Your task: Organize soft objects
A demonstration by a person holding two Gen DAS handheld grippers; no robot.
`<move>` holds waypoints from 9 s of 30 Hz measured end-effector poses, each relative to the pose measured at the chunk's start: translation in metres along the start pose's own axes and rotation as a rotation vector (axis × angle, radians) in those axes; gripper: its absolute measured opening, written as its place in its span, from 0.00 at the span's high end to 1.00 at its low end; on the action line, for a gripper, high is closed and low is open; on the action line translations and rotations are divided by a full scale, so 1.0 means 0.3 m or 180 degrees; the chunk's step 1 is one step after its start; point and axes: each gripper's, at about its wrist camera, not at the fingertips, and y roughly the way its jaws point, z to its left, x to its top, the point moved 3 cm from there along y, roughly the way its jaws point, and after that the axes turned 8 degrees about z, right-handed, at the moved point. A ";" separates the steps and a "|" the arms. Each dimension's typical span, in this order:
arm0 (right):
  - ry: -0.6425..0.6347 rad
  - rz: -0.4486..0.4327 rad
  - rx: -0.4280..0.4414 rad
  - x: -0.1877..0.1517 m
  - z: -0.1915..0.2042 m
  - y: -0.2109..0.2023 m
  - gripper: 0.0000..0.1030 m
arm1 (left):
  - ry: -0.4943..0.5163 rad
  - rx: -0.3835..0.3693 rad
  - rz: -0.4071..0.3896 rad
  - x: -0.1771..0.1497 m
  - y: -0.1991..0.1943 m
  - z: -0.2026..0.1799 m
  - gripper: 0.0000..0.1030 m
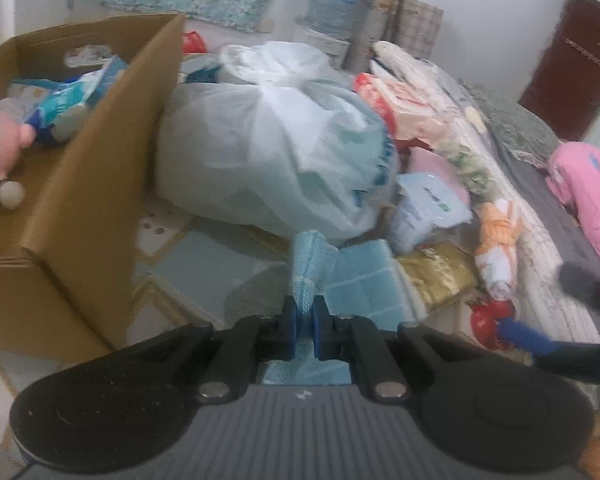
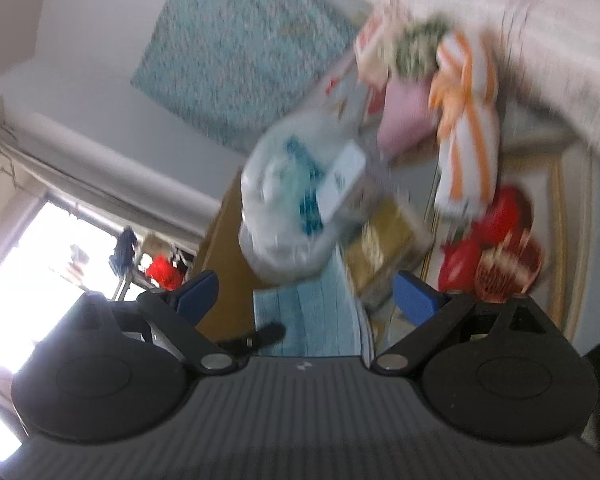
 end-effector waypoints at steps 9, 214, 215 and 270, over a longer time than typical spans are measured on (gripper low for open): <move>0.0033 0.0225 -0.0069 -0.043 0.009 0.081 0.09 | -0.0041 -0.0436 -0.0060 0.039 0.035 -0.102 0.89; -0.1989 0.1921 -0.0865 0.061 0.845 1.291 0.66 | -0.1262 0.0313 0.0102 0.423 -0.167 0.851 0.85; -0.2017 0.1882 -0.0868 0.061 0.851 1.288 0.60 | -0.1259 0.0314 0.0119 0.420 -0.164 0.852 0.85; -0.0539 0.0399 -0.1319 0.543 0.073 0.133 0.24 | 0.1134 -0.0243 -0.0181 0.413 -0.057 -0.292 0.18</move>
